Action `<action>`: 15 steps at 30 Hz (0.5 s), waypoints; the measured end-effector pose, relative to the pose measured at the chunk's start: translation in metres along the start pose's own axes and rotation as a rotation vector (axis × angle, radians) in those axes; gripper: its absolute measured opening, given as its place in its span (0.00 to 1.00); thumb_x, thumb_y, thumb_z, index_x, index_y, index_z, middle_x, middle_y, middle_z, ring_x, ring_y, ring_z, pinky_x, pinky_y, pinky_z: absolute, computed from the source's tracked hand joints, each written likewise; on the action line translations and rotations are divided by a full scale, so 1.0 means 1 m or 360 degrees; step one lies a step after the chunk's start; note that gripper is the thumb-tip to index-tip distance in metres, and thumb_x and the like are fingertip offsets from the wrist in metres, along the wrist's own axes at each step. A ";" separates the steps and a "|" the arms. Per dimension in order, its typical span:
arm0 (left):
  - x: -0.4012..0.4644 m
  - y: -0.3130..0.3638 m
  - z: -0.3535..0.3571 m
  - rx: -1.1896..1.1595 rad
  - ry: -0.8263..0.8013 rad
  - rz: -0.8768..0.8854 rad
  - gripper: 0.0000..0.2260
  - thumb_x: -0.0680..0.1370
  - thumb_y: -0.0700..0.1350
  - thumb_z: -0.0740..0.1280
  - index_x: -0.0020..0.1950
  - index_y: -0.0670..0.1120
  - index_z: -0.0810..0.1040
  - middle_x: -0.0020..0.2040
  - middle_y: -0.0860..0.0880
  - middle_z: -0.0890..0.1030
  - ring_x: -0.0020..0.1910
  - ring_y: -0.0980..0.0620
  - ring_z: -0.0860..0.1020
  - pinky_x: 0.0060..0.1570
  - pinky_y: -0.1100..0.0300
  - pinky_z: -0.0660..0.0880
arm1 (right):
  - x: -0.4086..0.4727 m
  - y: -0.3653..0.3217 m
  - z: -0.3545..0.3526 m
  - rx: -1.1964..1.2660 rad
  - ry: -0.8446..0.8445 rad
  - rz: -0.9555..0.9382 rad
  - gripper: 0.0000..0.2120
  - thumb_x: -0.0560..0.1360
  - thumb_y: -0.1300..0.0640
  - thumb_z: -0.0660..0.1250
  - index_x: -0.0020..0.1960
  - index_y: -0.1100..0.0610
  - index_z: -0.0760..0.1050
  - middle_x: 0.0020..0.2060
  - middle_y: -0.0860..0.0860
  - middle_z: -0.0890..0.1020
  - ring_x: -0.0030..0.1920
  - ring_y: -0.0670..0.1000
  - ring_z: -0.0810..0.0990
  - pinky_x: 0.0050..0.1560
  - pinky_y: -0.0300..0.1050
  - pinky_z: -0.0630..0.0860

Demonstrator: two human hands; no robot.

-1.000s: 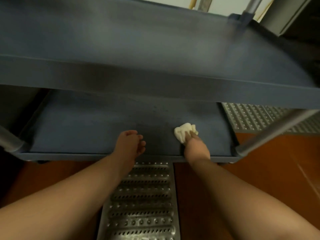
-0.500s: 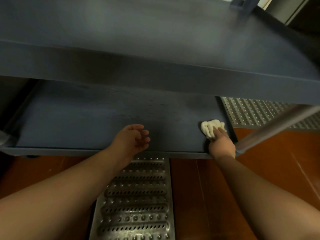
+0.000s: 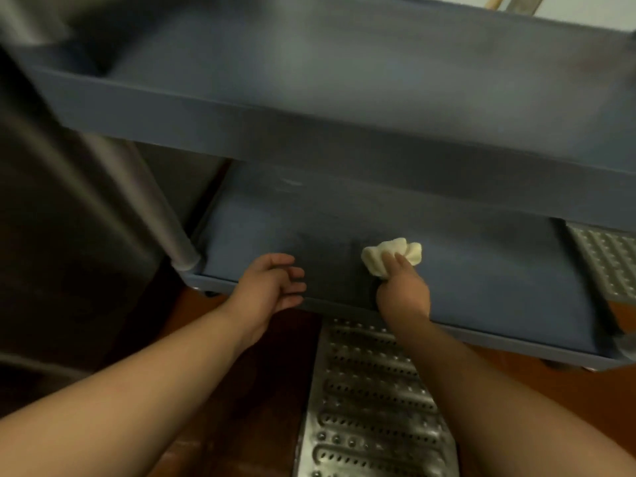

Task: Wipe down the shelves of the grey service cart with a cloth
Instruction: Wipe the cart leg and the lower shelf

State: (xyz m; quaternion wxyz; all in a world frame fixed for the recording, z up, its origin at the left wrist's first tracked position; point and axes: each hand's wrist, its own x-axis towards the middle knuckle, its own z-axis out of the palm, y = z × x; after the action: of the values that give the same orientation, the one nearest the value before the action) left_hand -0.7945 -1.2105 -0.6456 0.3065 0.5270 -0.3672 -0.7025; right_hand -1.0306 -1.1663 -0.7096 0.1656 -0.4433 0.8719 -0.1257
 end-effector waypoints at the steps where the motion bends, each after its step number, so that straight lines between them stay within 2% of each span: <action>1: -0.001 0.002 -0.016 -0.0014 0.0048 0.0010 0.16 0.73 0.30 0.56 0.55 0.46 0.73 0.47 0.45 0.79 0.41 0.49 0.79 0.41 0.54 0.77 | -0.003 -0.026 0.012 -0.0017 -0.0050 -0.0077 0.33 0.77 0.64 0.63 0.78 0.45 0.58 0.78 0.48 0.61 0.70 0.58 0.70 0.68 0.53 0.69; 4: -0.008 0.011 -0.058 -0.0060 0.0178 0.0060 0.16 0.73 0.31 0.56 0.54 0.46 0.73 0.47 0.45 0.80 0.40 0.49 0.79 0.40 0.55 0.77 | -0.014 -0.098 0.048 0.0015 -0.0084 -0.0405 0.34 0.75 0.64 0.63 0.78 0.46 0.60 0.77 0.49 0.62 0.70 0.59 0.70 0.67 0.52 0.71; 7: -0.016 0.018 -0.088 -0.0168 0.0300 0.0093 0.16 0.73 0.31 0.56 0.53 0.46 0.74 0.46 0.45 0.80 0.39 0.49 0.79 0.39 0.55 0.77 | -0.023 -0.160 0.081 0.0089 -0.0118 -0.0571 0.33 0.75 0.63 0.62 0.78 0.46 0.62 0.77 0.49 0.64 0.71 0.58 0.70 0.68 0.52 0.70; 10: -0.024 0.024 -0.112 -0.0258 0.0387 0.0107 0.15 0.74 0.32 0.57 0.54 0.46 0.75 0.46 0.45 0.81 0.41 0.48 0.80 0.41 0.54 0.77 | -0.032 -0.213 0.105 0.0106 -0.0157 -0.0730 0.27 0.79 0.59 0.61 0.76 0.45 0.64 0.75 0.50 0.67 0.70 0.56 0.71 0.68 0.53 0.71; 13: -0.027 0.030 -0.126 -0.0313 0.0406 0.0129 0.14 0.74 0.33 0.57 0.53 0.46 0.75 0.44 0.46 0.81 0.41 0.49 0.80 0.43 0.53 0.77 | -0.036 -0.252 0.118 0.0155 -0.0296 -0.0973 0.19 0.82 0.53 0.57 0.72 0.47 0.69 0.68 0.51 0.73 0.65 0.56 0.73 0.64 0.55 0.71; 15: -0.027 0.032 -0.130 -0.0367 0.0412 0.0129 0.13 0.76 0.34 0.57 0.54 0.46 0.75 0.45 0.45 0.81 0.42 0.48 0.80 0.46 0.52 0.78 | -0.032 -0.263 0.120 0.0145 -0.0347 -0.1053 0.18 0.82 0.51 0.56 0.70 0.48 0.71 0.65 0.51 0.75 0.63 0.56 0.74 0.63 0.55 0.71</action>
State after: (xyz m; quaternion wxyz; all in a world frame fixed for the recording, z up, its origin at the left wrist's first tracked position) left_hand -0.6610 -1.2309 -0.6271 0.4378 0.5592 -0.2625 -0.6532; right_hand -0.7724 -1.2999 -0.7170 0.2277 -0.7048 0.6517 -0.1632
